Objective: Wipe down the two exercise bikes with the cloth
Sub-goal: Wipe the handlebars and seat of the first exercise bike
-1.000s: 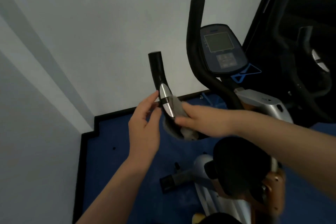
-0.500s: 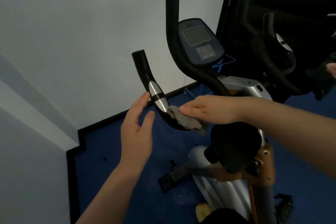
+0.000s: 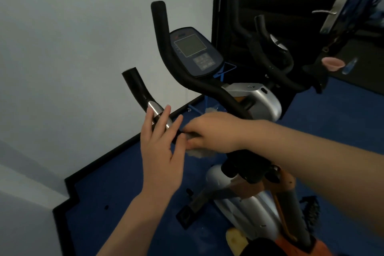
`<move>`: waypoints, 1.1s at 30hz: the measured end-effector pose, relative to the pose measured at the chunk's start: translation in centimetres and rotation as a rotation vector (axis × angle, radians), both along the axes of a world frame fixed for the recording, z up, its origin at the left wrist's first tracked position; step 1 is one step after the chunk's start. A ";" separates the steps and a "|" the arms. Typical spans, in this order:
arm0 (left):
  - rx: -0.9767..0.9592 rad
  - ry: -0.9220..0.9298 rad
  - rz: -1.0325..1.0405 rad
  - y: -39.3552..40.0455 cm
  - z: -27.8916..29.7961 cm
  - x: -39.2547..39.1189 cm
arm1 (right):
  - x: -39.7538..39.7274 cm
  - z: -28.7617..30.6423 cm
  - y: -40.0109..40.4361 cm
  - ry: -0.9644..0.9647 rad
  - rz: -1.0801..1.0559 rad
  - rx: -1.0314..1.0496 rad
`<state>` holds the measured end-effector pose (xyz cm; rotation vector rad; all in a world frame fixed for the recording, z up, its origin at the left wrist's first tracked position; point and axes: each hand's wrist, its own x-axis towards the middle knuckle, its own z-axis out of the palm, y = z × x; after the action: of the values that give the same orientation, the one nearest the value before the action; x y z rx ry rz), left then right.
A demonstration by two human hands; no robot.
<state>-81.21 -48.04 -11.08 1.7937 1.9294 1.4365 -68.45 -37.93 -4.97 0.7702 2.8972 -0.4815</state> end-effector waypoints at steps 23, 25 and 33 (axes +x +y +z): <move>-0.099 0.111 0.093 7.5 4.2 2.2 | 7.6 -1.9 5.1 0.685 -0.535 -0.155; -0.092 0.177 0.188 7.8 3.6 2.4 | 7.1 -2.6 5.8 0.609 -0.439 -0.091; -0.033 0.270 0.313 7.2 3.2 3.4 | 4.1 -1.6 9.8 0.630 -0.277 -0.335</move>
<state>-77.81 -40.84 -7.92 1.8124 2.4457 1.2866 -64.31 -28.17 -6.61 1.1294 3.0975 -1.4283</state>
